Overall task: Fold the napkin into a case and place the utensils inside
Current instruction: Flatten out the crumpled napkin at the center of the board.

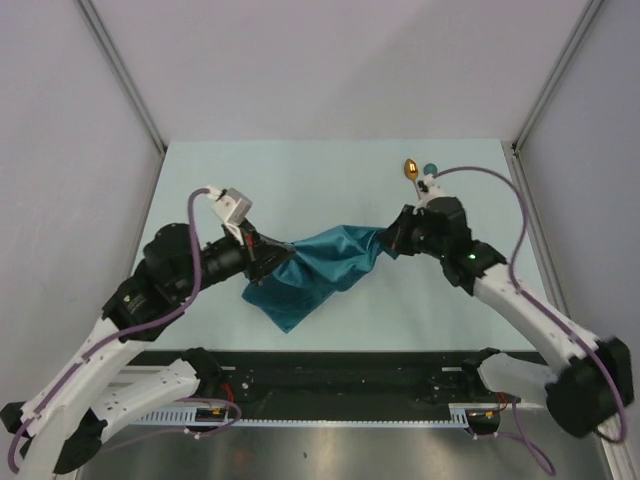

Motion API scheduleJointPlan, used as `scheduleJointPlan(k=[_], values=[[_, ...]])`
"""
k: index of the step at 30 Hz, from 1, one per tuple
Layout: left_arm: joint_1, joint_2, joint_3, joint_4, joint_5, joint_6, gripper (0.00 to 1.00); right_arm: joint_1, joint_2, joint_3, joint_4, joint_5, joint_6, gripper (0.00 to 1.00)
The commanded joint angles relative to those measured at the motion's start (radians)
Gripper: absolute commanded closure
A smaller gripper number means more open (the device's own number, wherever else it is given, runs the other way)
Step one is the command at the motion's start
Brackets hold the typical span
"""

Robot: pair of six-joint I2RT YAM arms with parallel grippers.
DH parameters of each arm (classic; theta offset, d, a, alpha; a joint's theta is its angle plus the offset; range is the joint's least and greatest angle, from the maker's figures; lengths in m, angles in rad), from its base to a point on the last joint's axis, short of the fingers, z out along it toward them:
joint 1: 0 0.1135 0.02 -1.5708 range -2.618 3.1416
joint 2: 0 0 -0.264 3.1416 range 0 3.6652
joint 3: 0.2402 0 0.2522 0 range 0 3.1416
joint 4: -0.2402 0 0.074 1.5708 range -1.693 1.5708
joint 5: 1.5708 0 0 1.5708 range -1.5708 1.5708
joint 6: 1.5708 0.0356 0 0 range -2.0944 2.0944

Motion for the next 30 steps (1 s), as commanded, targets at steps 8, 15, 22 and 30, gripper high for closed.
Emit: scheduleJointPlan(k=[8,15,22,30], values=[[0.002,-0.1,0.079,0.105,0.332,-0.084,1.0,0.026,-0.538,0.194,-0.416,-0.059,-0.103,1.0],[0.016,0.024,0.155,-0.108,-0.313,-0.102,1.0,-0.096,-0.243,0.342,-0.41,-0.047,-0.132,1.0],[0.472,0.326,-0.028,0.119,-0.038,-0.312,1.0,-0.222,0.445,0.776,-0.354,-0.311,-0.165,1.0],[0.499,0.638,0.206,0.003,-0.24,-0.167,0.01,-0.167,0.964,1.406,-0.675,-0.204,-0.32,0.46]])
